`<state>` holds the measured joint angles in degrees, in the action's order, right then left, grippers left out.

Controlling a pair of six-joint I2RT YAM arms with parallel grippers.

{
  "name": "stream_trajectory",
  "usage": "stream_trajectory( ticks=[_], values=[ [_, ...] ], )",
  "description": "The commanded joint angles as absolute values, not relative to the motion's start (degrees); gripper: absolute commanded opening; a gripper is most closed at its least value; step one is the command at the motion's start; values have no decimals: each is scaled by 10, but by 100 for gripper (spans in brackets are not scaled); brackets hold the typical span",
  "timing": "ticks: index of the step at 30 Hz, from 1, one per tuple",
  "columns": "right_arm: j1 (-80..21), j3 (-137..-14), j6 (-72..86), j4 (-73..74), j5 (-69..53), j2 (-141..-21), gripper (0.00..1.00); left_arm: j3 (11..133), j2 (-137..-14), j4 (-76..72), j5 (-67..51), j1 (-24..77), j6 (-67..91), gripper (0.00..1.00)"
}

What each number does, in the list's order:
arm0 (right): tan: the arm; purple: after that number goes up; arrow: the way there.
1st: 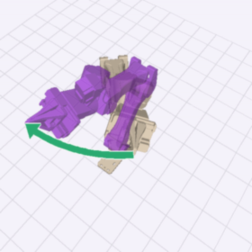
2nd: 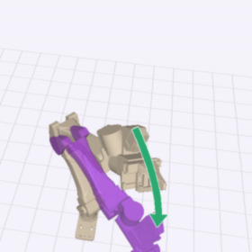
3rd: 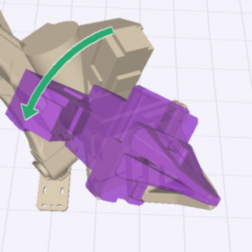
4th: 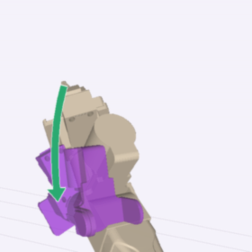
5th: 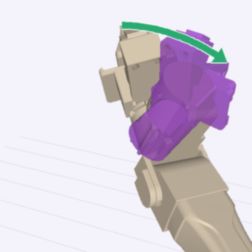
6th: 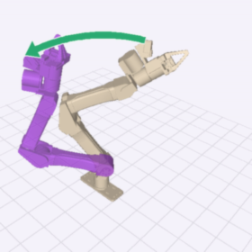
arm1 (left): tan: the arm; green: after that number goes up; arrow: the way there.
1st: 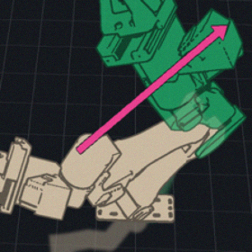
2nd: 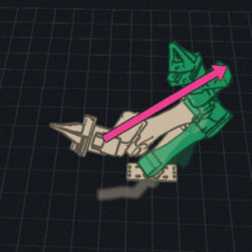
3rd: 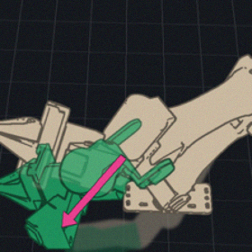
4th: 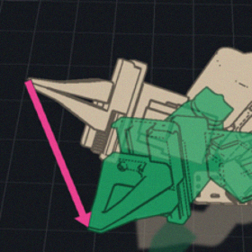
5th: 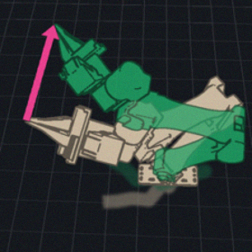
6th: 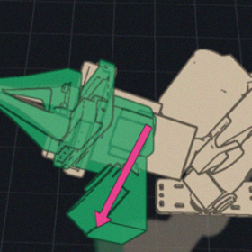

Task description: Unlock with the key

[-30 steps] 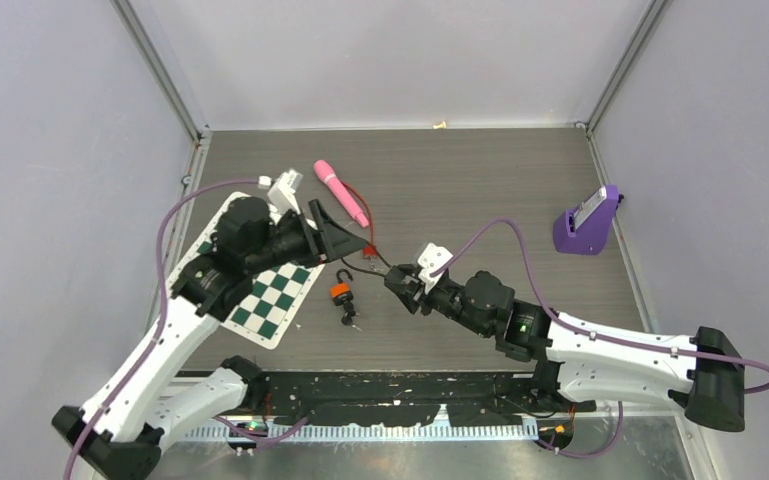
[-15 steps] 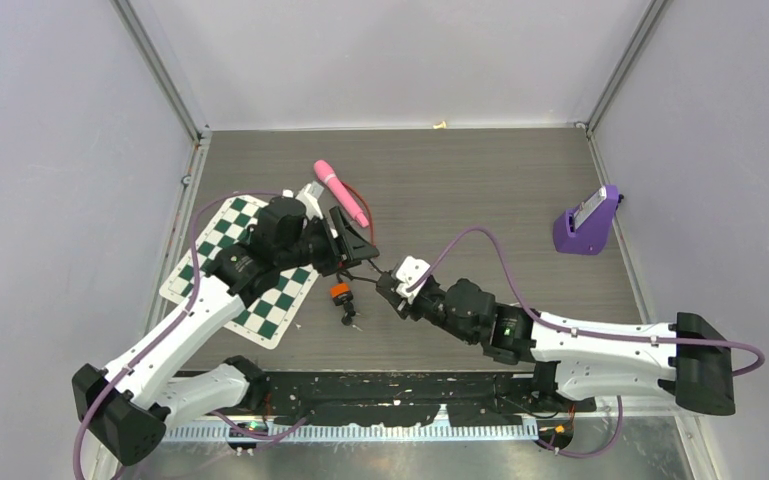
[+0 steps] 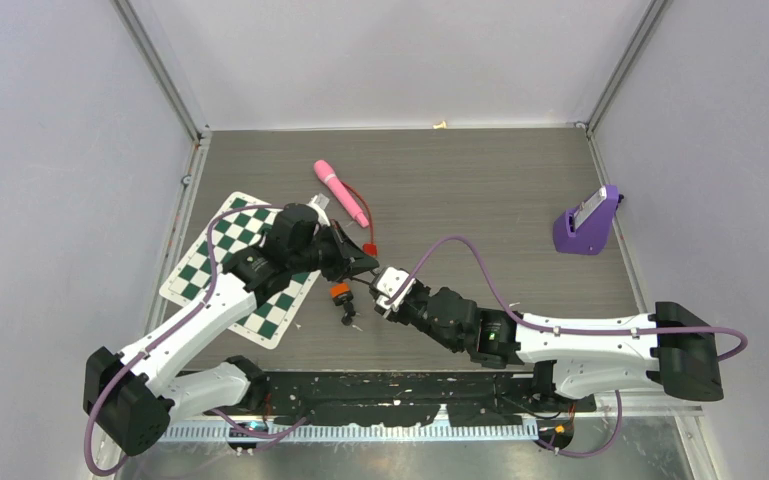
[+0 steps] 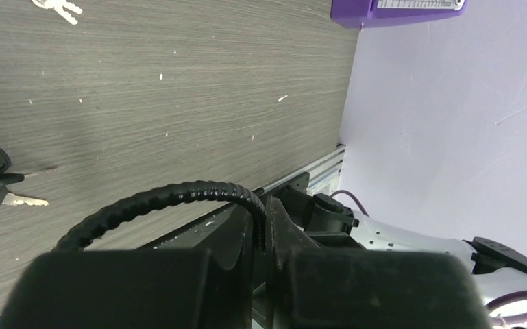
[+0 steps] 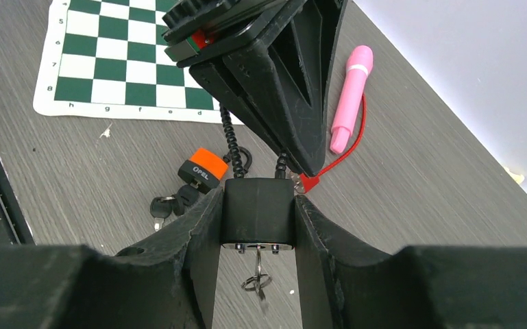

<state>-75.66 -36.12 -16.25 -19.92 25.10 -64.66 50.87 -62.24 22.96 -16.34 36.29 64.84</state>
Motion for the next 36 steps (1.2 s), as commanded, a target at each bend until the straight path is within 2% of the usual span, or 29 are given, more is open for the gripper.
stream_trajectory(
  ticks=[1,12,22,23,25,28,30,33,36],
  values=[
    [-774,-387,-171,-235,266,-650,5,492,-599,169,-184,343,691,0],
    [-827,-355,-134,-164,296,-636,5,483,-557,167,-211,184,710,0],
    [-813,-319,-108,-120,372,-566,5,502,-563,203,-204,151,651,0],
    [-803,-316,-99,-116,362,-556,5,505,-566,204,-210,150,647,4],
    [-788,-313,-82,-108,350,-546,5,514,-573,200,-233,150,640,20],
    [-744,-313,-52,-80,336,-544,5,528,-573,186,-278,151,632,58],
    [-714,-313,-28,-65,334,-544,5,537,-559,173,-308,151,628,78],
    [-669,-311,6,-55,328,-540,5,546,-530,157,-357,150,617,93],
    [-620,-310,29,-66,319,-540,5,555,-500,179,-390,151,583,95]
  ],
)
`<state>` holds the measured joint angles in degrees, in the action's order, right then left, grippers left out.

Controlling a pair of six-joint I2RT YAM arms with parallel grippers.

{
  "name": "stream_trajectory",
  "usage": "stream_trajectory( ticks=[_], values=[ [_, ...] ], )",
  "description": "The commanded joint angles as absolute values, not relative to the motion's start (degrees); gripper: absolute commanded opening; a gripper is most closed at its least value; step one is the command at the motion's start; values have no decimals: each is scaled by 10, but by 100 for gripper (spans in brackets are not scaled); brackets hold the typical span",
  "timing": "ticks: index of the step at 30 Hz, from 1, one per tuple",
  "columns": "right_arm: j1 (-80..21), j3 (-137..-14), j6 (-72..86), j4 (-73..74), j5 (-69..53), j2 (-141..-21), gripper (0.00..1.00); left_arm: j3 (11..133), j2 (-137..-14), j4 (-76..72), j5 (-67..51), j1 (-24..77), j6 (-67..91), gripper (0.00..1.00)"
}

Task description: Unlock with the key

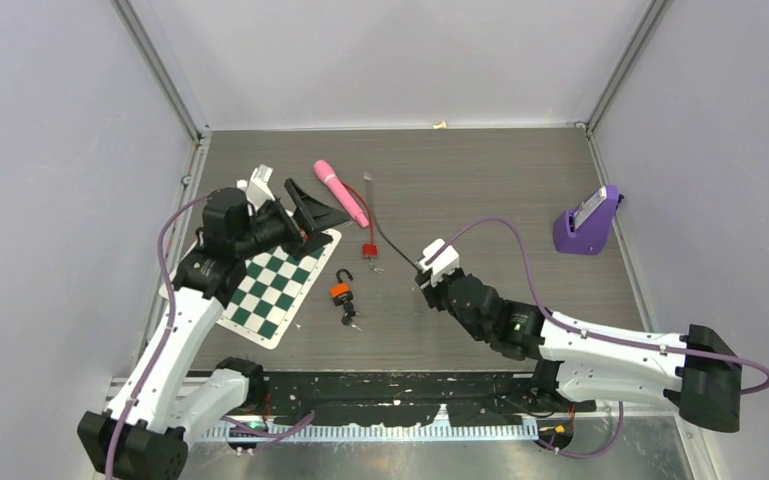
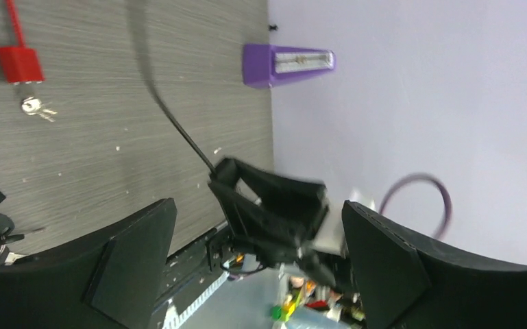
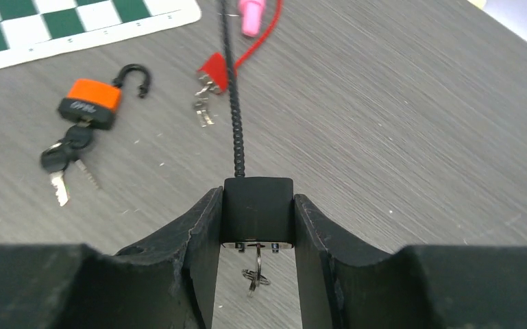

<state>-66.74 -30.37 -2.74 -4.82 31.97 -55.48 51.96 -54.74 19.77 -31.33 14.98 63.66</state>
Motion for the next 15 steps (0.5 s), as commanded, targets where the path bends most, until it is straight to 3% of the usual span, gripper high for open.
stream_trajectory(
  ticks=[1,5,9,15],
  values=[
    [-609,-311,34,-69,315,-543,5,556,-490,190,-394,150,567,96],
    [-543,-317,58,-97,286,-583,5,577,-445,320,-351,150,439,97],
    [-486,-328,71,-147,252,-647,5,600,-397,458,-203,150,301,99],
    [-452,-358,105,-207,207,-782,6,599,-332,546,-29,157,229,100]
  ],
)
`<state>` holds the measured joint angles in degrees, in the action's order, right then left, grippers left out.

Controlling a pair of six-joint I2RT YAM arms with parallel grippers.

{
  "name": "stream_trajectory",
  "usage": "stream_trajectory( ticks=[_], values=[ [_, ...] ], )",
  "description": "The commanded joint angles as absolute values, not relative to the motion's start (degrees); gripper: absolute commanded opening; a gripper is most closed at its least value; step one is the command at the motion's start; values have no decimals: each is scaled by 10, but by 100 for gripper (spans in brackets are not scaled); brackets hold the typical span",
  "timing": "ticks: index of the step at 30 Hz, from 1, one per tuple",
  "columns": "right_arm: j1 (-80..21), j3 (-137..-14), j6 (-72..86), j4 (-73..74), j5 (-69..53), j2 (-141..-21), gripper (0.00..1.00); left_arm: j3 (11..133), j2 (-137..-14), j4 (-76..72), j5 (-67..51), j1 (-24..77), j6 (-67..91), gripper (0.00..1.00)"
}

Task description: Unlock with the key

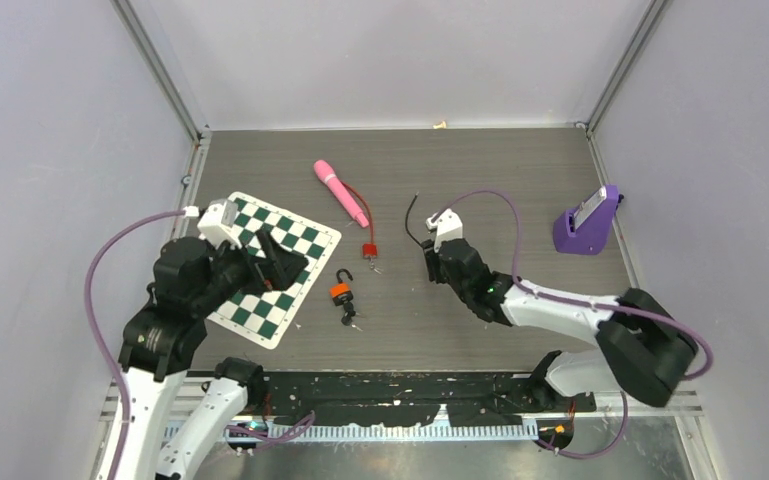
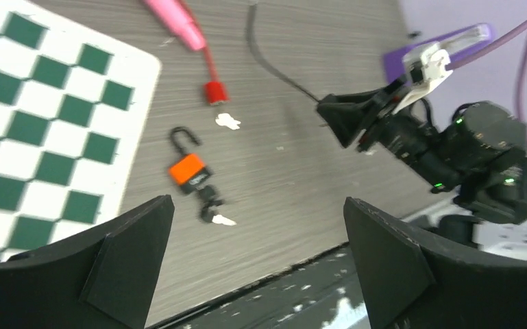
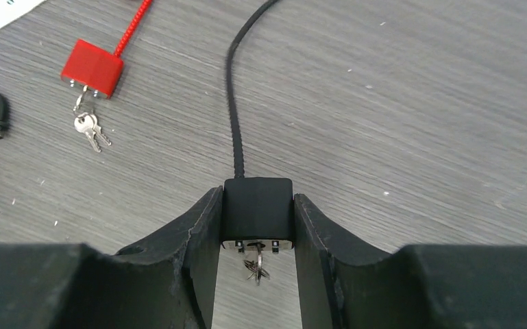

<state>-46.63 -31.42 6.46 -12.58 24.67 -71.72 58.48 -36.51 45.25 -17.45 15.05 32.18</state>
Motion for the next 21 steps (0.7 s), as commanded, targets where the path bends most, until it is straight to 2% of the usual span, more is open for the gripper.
stream_trajectory(
  ticks=[1,3,4,5,6,7,8,9,13,21],
  values=[
    [-451,-371,109,-203,202,-795,8,596,-324,553,-10,160,223,99],
    [-451,-388,123,-191,188,-824,20,595,-305,566,42,166,214,99],
    [-451,-396,137,-185,184,-830,36,596,-296,573,57,171,210,99],
    [-451,-398,145,-176,184,-829,46,597,-286,578,73,174,206,100],
    [-451,-399,157,-172,186,-819,64,599,-277,584,90,179,203,100],
    [-451,-401,162,-155,188,-811,74,602,-265,588,106,184,200,99],
    [-451,-406,170,-143,197,-793,90,604,-254,592,122,190,196,99],
    [-451,-408,173,-117,202,-782,97,608,-244,597,138,196,193,100],
    [-451,-407,175,-41,247,-667,96,612,-194,597,200,212,186,99],
    [-451,-406,151,131,482,-390,95,618,-125,570,349,228,187,100]
  ],
)
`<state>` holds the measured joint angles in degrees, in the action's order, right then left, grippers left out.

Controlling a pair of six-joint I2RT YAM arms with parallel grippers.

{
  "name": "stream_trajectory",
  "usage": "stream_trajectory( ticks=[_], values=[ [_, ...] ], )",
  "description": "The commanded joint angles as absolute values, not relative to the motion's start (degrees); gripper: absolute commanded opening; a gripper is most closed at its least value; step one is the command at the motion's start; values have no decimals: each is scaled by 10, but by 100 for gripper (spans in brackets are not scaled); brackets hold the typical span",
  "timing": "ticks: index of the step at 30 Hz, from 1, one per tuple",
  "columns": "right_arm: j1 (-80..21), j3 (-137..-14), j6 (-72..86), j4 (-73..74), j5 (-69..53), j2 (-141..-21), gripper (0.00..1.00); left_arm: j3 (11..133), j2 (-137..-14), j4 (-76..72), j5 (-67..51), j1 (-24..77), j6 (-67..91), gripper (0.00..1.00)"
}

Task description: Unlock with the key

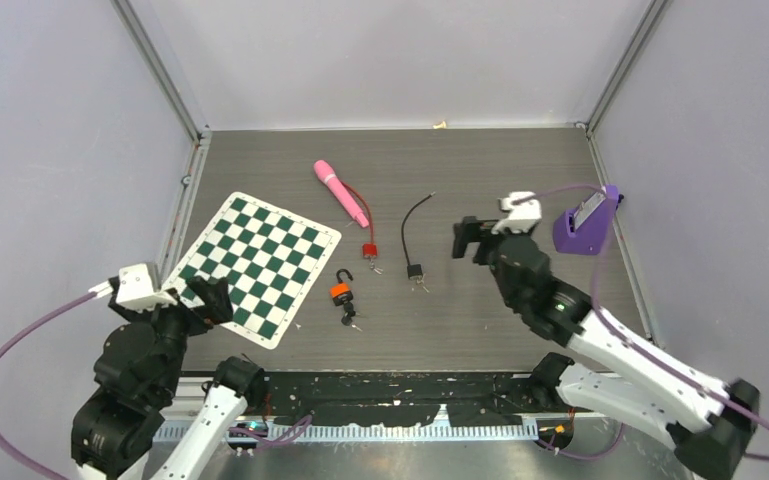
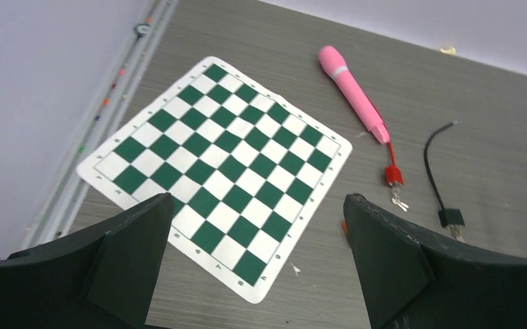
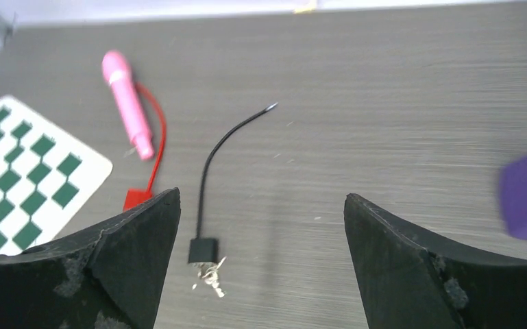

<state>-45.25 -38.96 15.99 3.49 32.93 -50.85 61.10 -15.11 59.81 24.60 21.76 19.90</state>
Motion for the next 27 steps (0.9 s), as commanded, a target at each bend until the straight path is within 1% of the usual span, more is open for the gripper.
stream_trajectory(
  ticks=[1,3,7,13,18,27],
  values=[
    [-451,-405,146,150,497,-363,95,613,-111,558,362,231,184,100],
    [-451,-404,123,168,534,-258,95,591,-68,510,380,232,170,100],
    [-451,-394,62,185,572,-121,96,574,-36,469,411,237,155,100],
    [-451,-372,-13,207,605,27,95,531,-33,441,437,242,149,100],
    [-451,-342,-38,221,643,100,95,504,-39,418,417,243,172,100],
    [-451,-338,-13,243,667,102,96,467,-45,354,403,249,178,100]
  ],
)
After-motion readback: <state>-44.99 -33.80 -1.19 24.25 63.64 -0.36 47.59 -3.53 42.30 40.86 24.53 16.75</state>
